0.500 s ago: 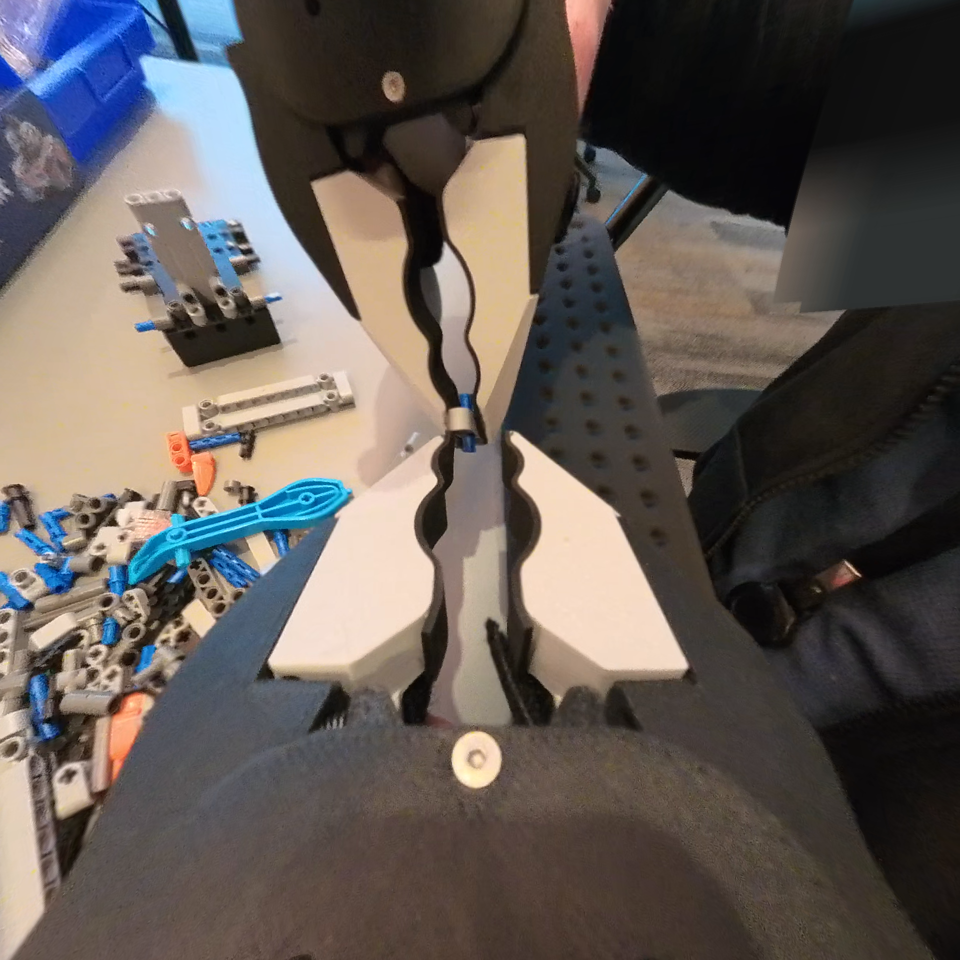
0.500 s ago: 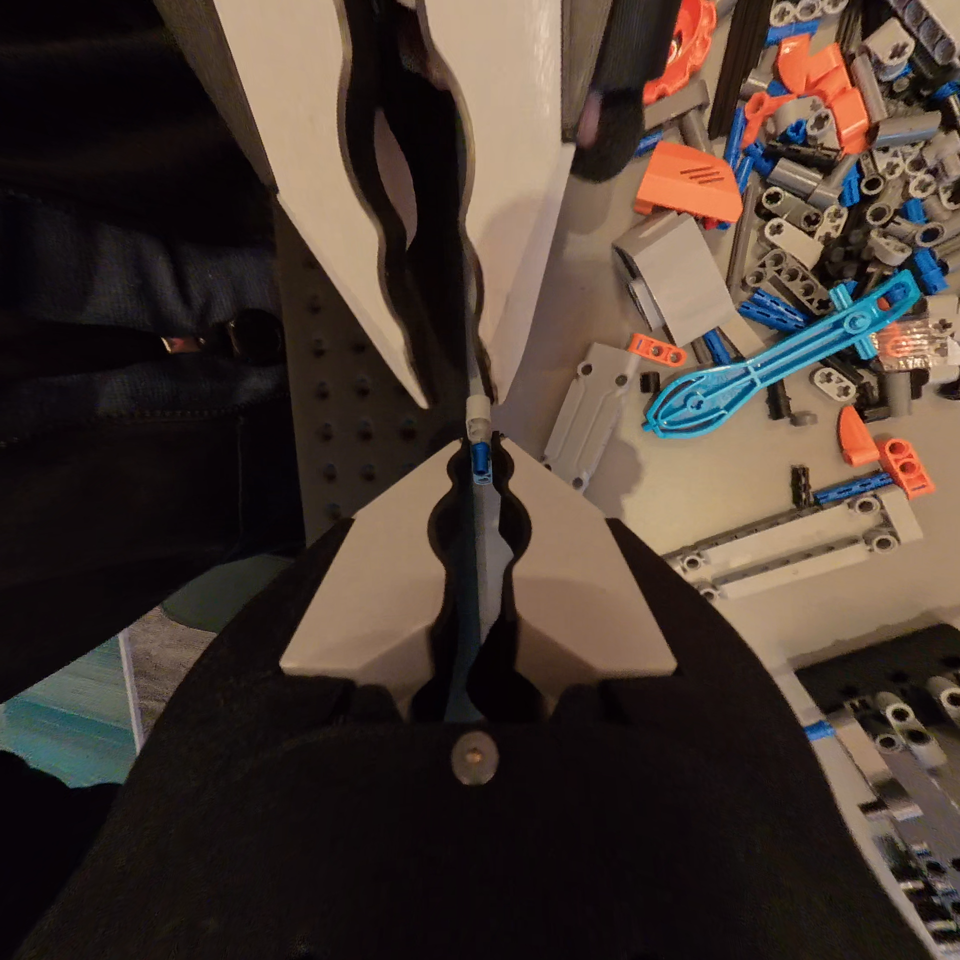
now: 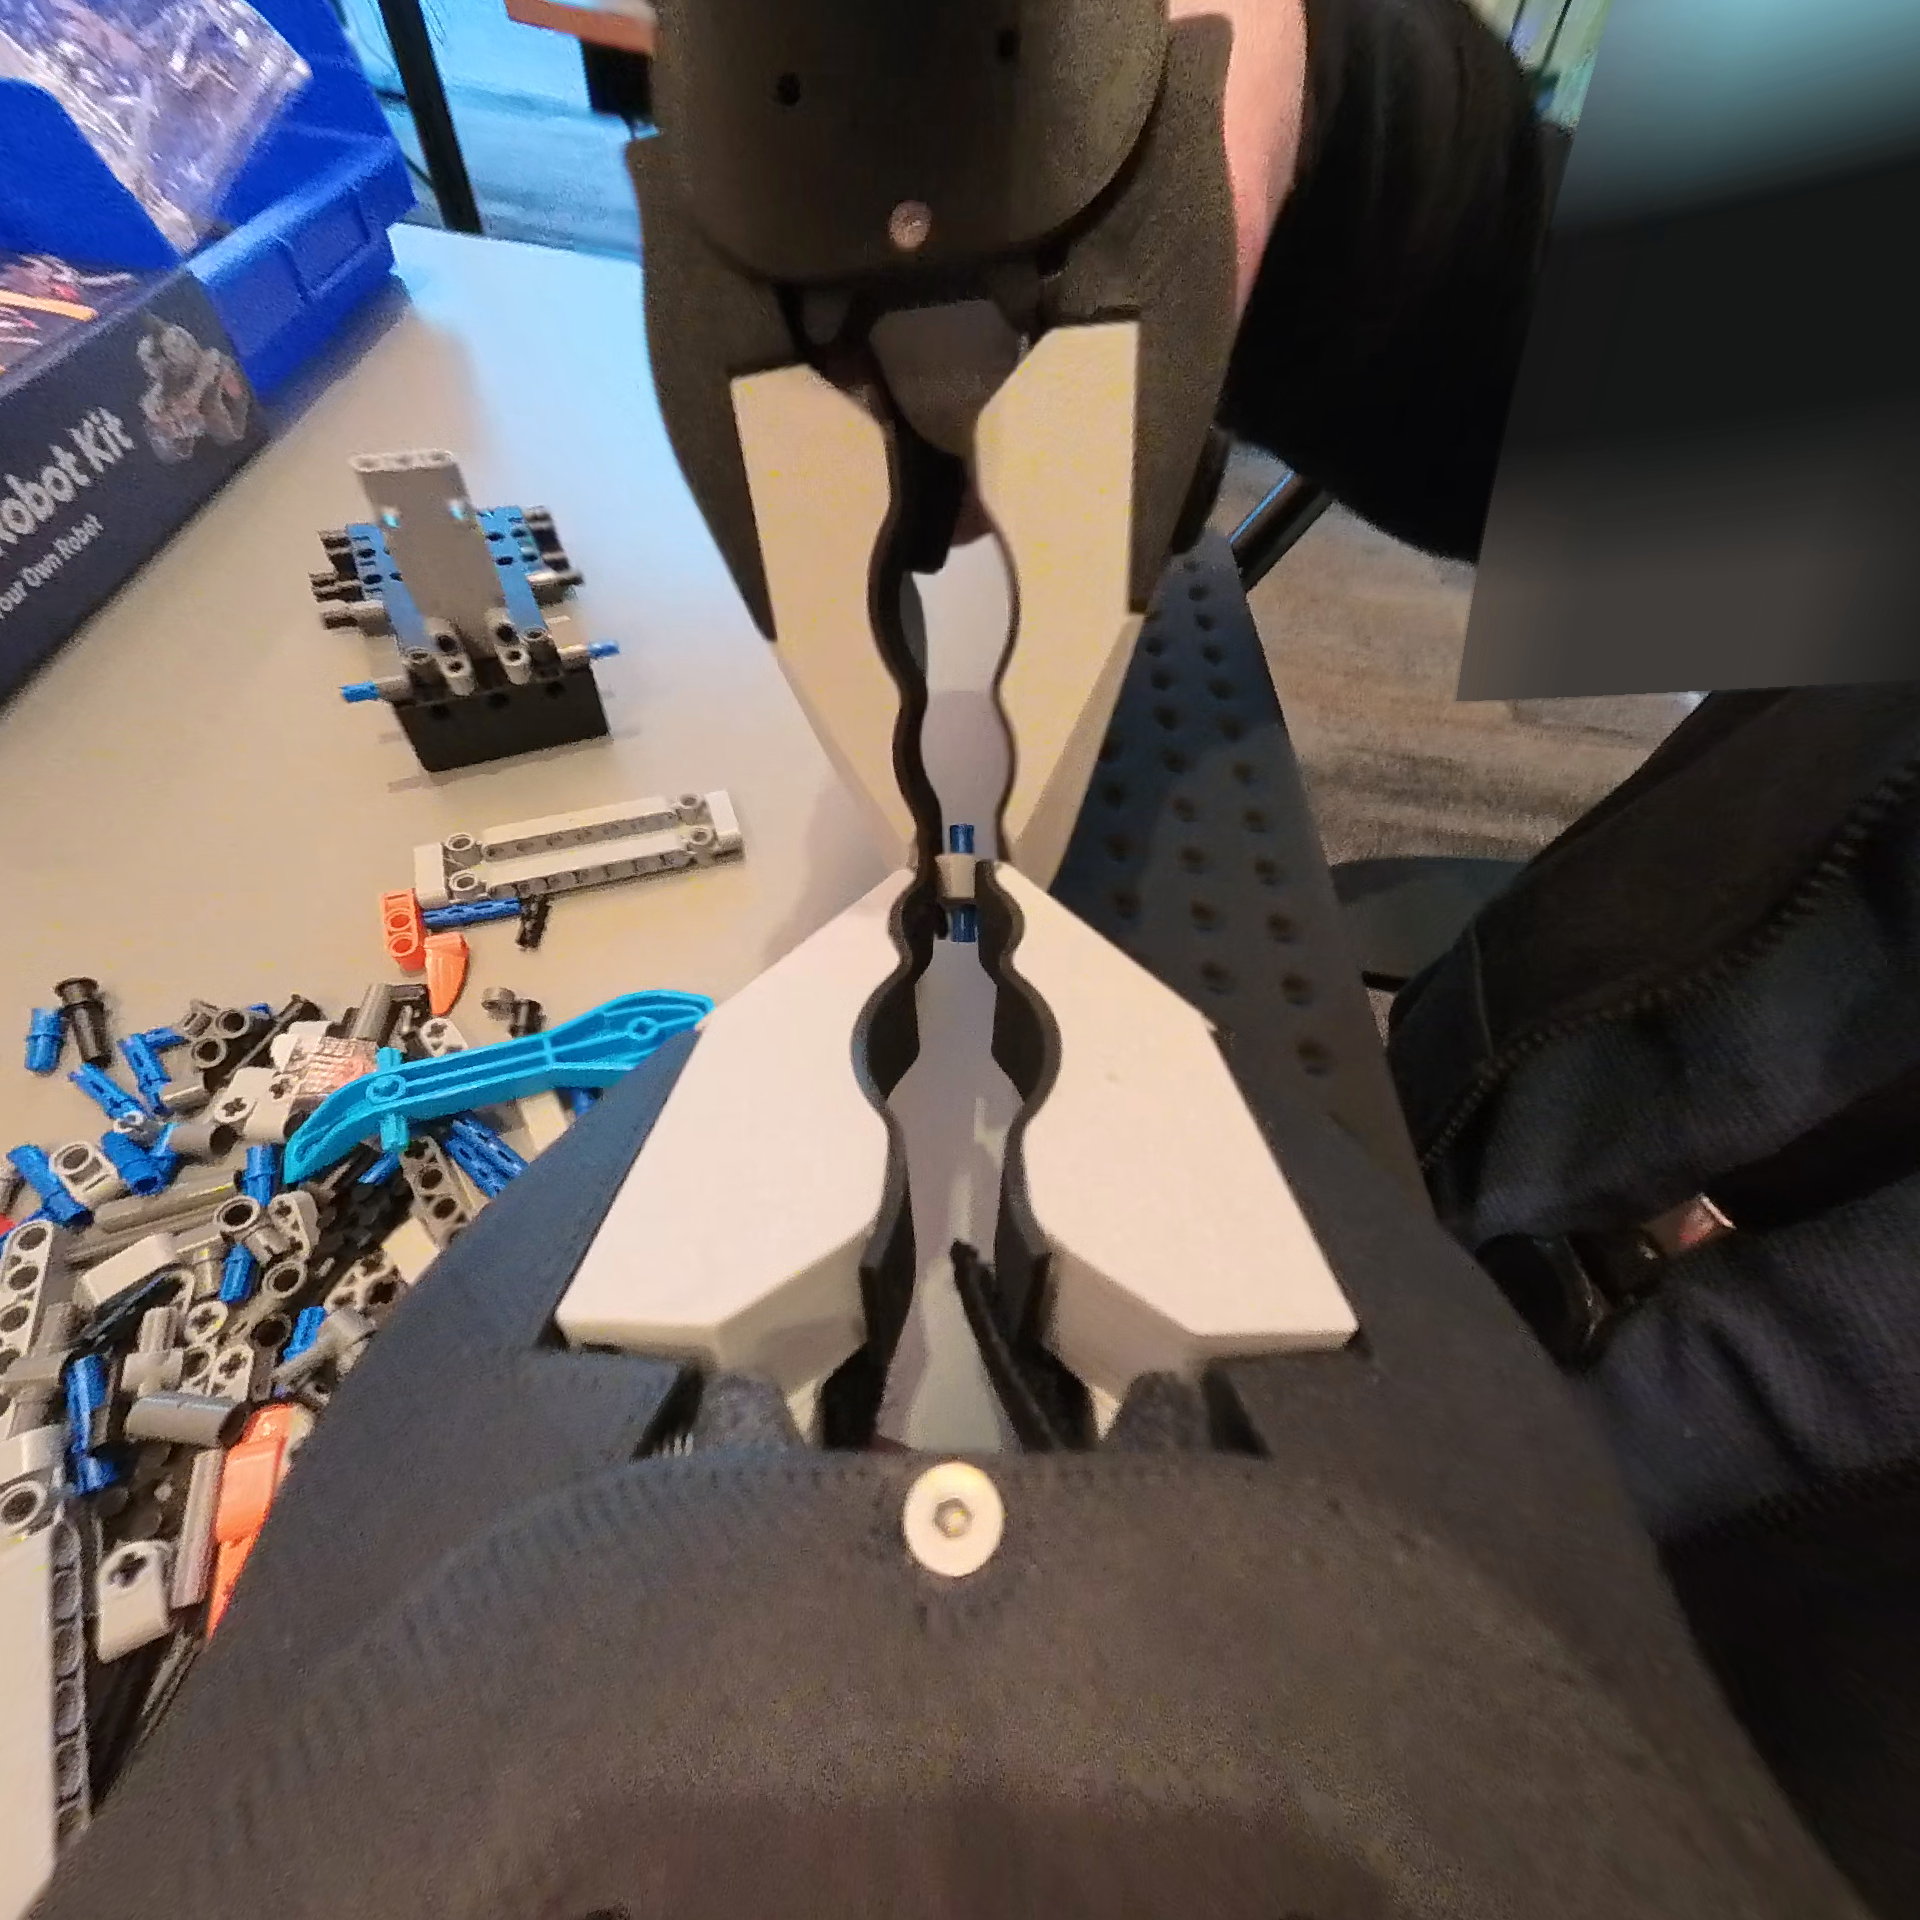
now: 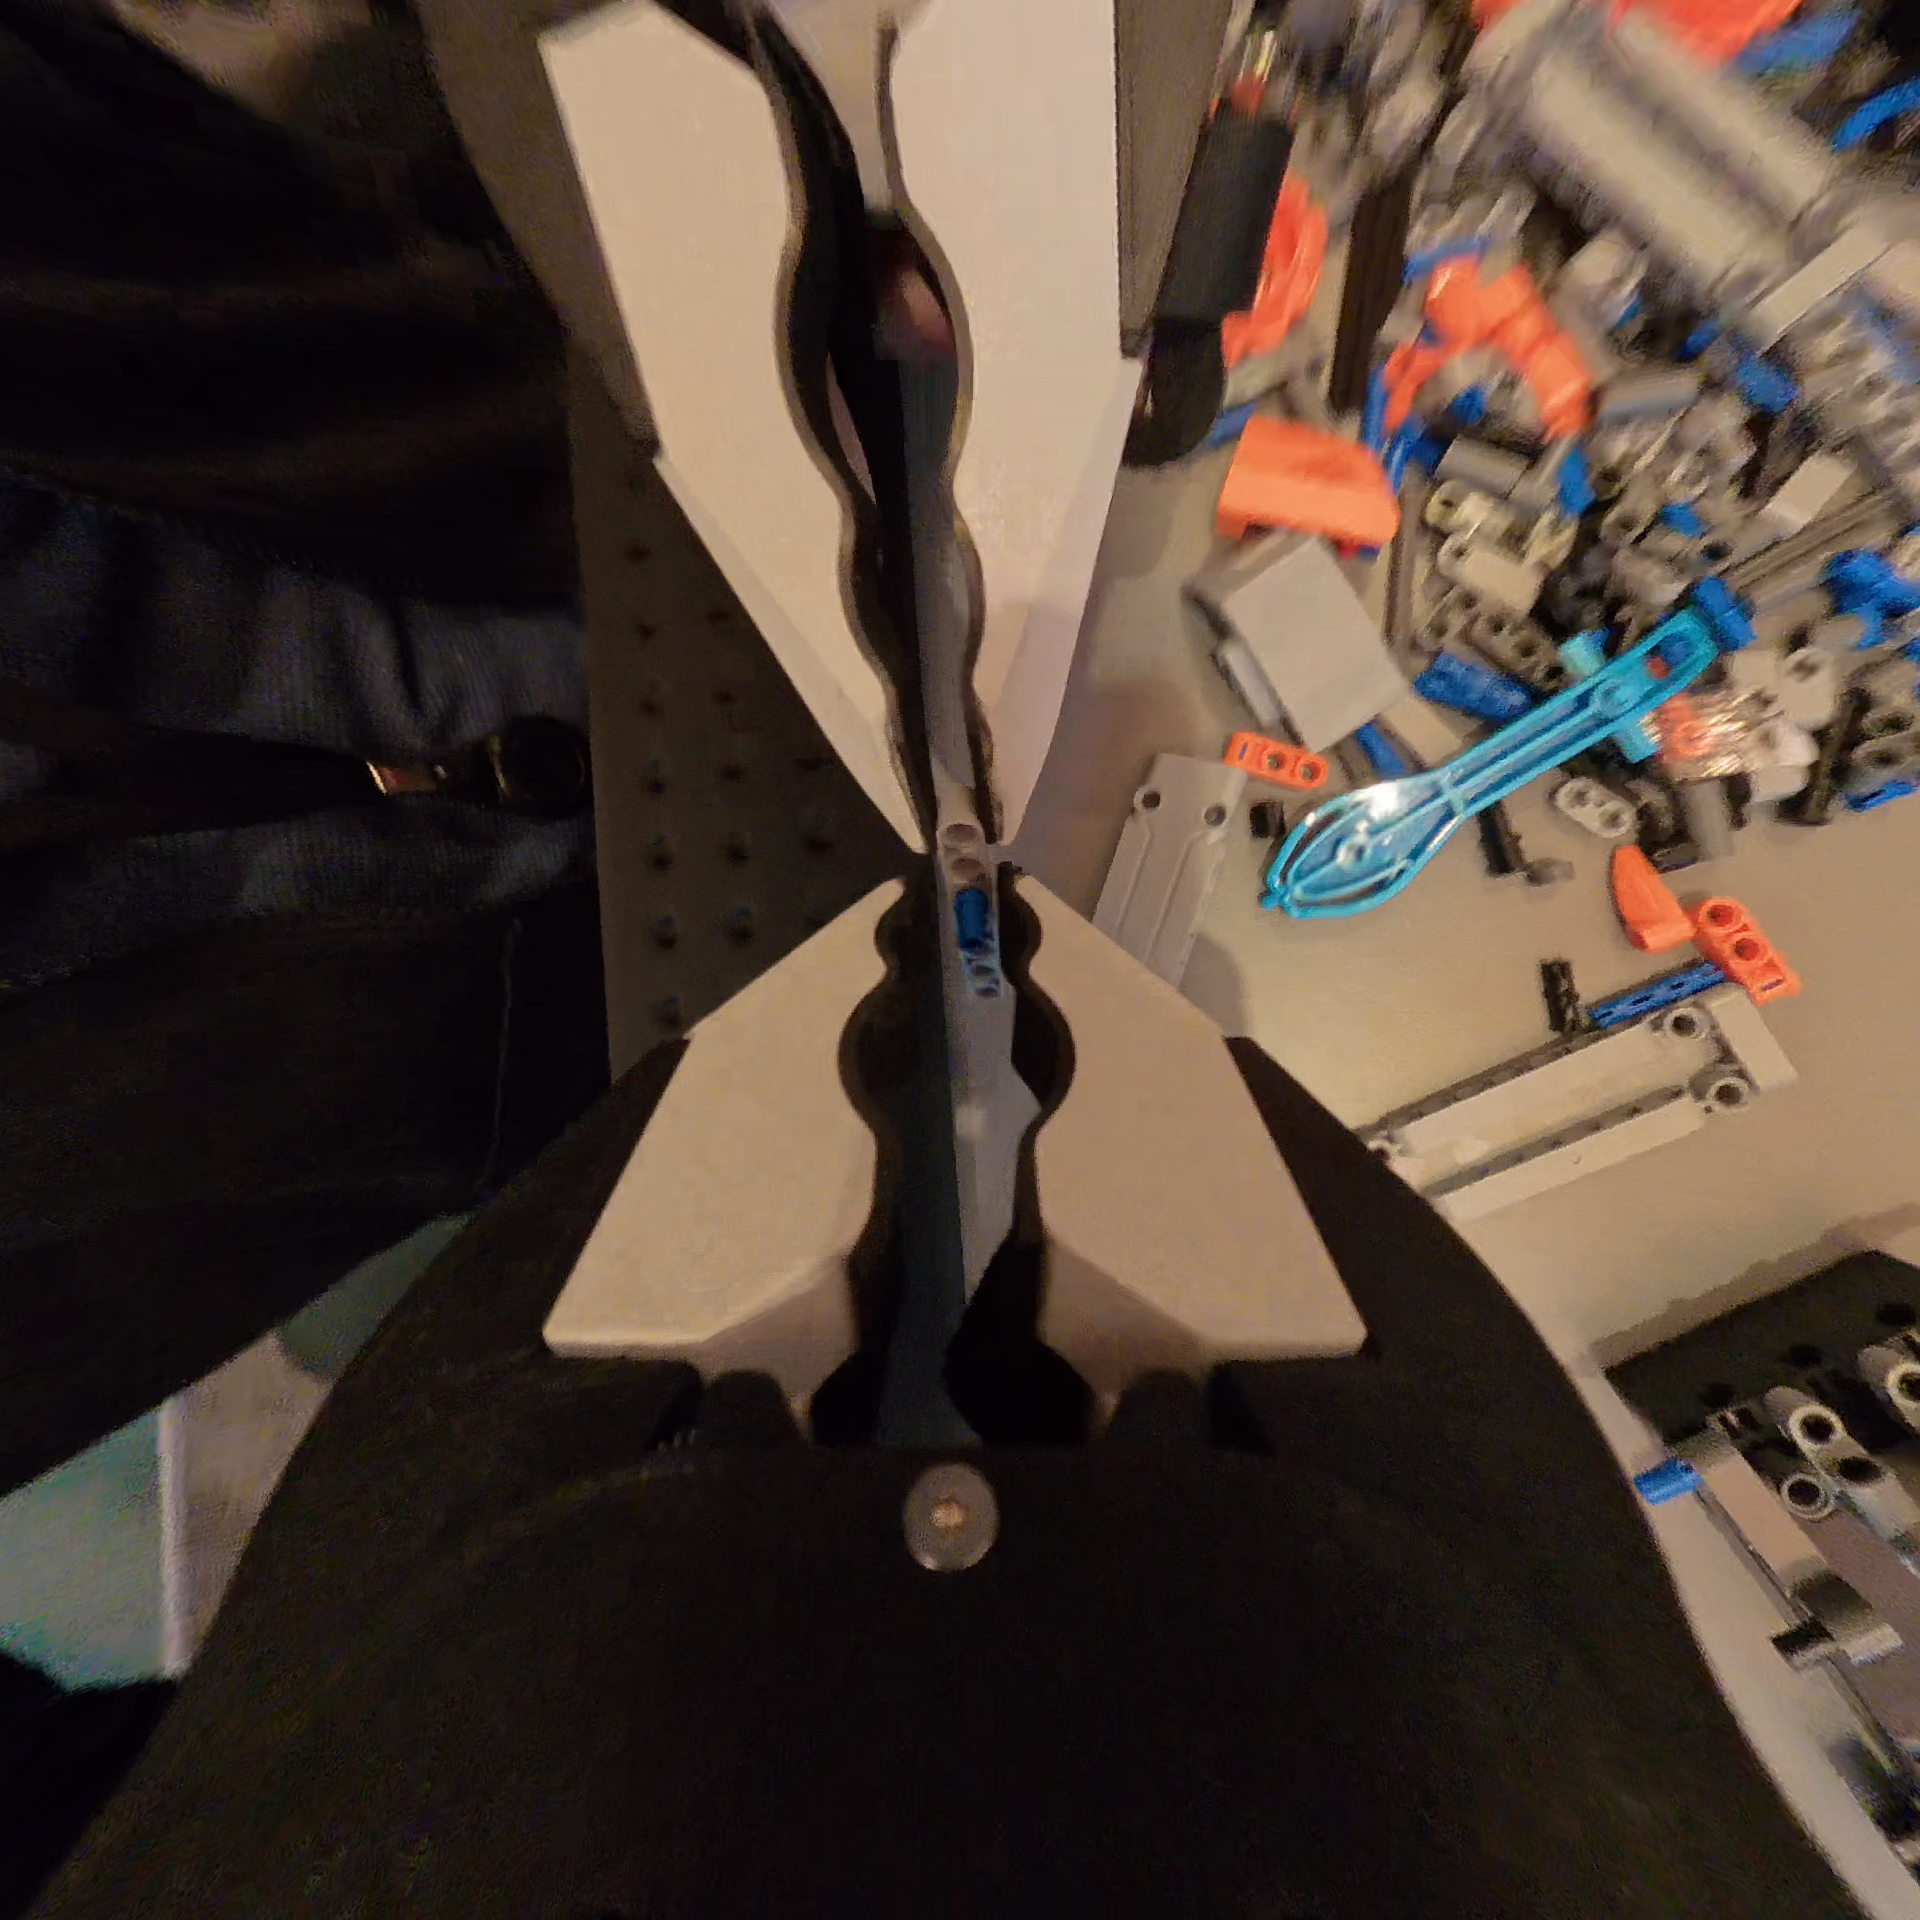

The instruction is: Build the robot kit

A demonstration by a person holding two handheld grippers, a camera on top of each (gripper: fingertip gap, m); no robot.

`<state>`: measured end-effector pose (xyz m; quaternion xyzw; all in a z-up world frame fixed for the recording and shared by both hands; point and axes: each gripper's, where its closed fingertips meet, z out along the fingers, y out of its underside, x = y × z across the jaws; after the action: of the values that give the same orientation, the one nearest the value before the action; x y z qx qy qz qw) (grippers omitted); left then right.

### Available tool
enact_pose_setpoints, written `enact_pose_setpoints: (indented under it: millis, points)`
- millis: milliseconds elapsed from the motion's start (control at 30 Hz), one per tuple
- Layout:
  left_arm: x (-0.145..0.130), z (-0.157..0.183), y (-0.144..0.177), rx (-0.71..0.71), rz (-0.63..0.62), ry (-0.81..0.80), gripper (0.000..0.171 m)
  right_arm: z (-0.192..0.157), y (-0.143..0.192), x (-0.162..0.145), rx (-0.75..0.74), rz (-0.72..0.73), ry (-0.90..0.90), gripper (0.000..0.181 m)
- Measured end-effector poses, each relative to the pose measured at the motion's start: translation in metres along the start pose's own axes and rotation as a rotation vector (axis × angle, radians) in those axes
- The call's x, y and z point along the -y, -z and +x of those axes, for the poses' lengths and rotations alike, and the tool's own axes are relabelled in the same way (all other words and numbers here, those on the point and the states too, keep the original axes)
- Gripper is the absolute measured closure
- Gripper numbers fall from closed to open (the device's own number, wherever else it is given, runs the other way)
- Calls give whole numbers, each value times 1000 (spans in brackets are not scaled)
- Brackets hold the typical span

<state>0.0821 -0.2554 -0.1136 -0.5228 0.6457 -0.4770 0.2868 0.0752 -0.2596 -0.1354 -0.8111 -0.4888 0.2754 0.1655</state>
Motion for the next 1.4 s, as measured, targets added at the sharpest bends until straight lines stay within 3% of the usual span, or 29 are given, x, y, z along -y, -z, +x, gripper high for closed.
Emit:
enact_pose_setpoints:
  millis: [67,167,367,433,567,700,900,1000,1167,1400]
  points:
    - [7,-2,5,-5,46,13,166,0,11,15,-3,162,-10,171]
    - [14,-1,8,-17,88,23,166,0,17,19,-6,296,-30,175]
    - [18,0,10,-46,118,44,166,-2,21,22,-34,412,-17,175]
    - [9,-3,10,-23,29,-19,163,3,20,15,-73,392,-16,175]
    - [-36,-24,9,42,-273,-193,132,23,18,-5,-188,366,-57,175]
    - [-77,-52,4,138,-518,-410,130,41,4,-20,-276,313,-112,175]
    - [-73,-49,-7,105,-527,-517,139,52,-15,-34,-346,200,-94,176]
    - [-73,-50,-9,100,-554,-572,150,52,-19,-34,-344,191,-79,175]
    - [-73,-50,-11,78,-589,-619,151,53,-17,-34,-332,217,-85,175]
    - [-64,-38,-17,-64,-586,-382,152,47,-6,-30,-337,256,-60,176]
